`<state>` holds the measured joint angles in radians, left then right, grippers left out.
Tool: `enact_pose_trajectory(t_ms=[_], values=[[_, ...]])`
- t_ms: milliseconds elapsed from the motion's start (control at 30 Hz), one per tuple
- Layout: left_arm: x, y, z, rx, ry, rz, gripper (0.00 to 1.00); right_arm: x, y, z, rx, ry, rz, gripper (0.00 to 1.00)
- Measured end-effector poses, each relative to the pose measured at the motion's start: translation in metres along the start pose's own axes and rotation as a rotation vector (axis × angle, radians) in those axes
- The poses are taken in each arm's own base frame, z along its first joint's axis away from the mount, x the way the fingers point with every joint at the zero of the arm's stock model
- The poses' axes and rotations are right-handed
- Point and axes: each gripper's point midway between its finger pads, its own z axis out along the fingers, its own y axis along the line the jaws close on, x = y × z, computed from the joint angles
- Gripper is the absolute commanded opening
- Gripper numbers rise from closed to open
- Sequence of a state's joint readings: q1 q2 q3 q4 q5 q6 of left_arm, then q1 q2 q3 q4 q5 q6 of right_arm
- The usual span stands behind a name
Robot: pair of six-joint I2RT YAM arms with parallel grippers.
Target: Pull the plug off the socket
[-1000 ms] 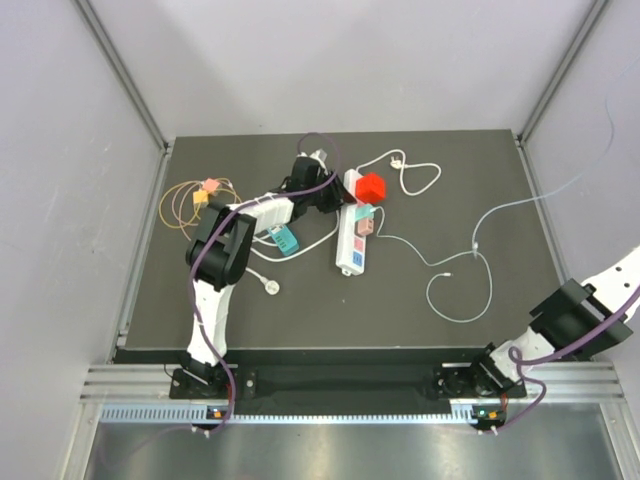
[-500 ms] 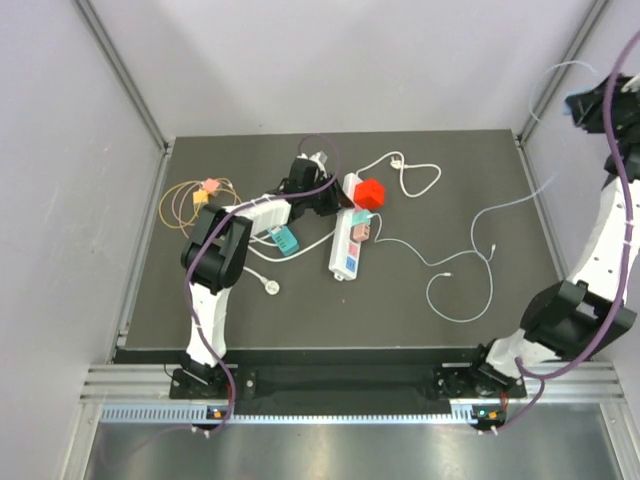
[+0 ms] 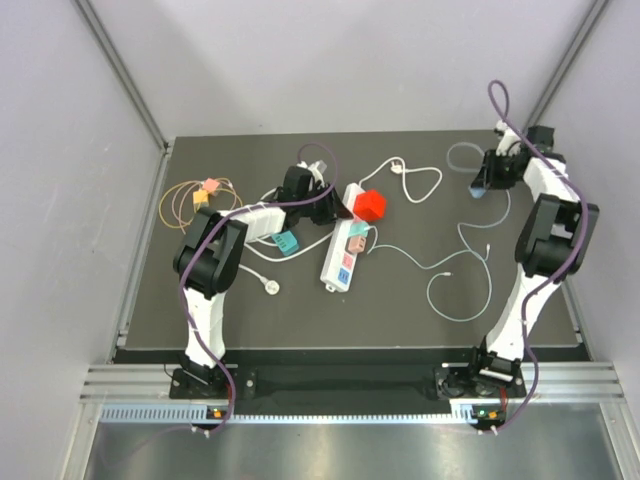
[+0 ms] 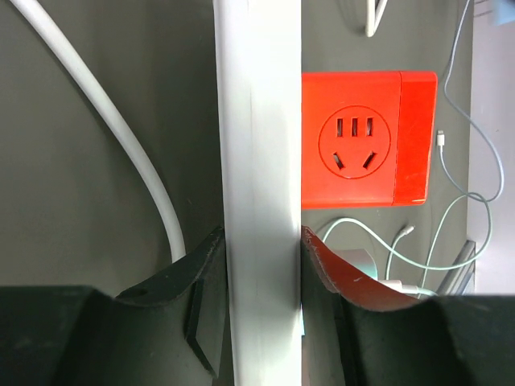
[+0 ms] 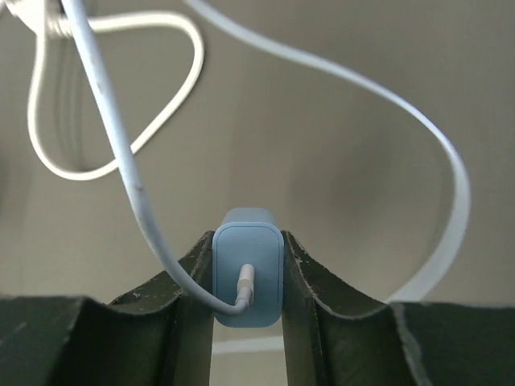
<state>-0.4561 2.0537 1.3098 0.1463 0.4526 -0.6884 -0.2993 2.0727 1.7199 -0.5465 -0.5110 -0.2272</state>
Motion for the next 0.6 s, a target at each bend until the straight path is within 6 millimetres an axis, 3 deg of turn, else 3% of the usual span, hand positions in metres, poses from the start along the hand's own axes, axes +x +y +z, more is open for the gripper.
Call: enact_pose_trajectory(t_ms=[133, 200, 333, 467, 600], values=[[0.003, -0.001, 0.000, 0.014, 0.007, -0.009, 0.00, 0.035, 0.008, 0.036, -0.044, 0.110, 0.026, 0.09], [0.003, -0.002, 0.000, 0.019, 0.008, -0.011, 0.00, 0.044, 0.012, 0.044, -0.064, 0.136, 0.041, 0.17], [0.005, -0.003, -0.001, 0.026, 0.011, -0.015, 0.00, 0.038, 0.008, 0.046, -0.048, 0.127, 0.036, 0.40], [0.006, -0.003, -0.001, 0.028, 0.014, -0.016, 0.00, 0.034, 0.002, 0.045, -0.011, 0.124, 0.033, 0.75], [0.007, -0.003, -0.003, 0.028, 0.013, -0.015, 0.00, 0.031, -0.009, 0.040, 0.050, 0.126, -0.001, 0.89]])
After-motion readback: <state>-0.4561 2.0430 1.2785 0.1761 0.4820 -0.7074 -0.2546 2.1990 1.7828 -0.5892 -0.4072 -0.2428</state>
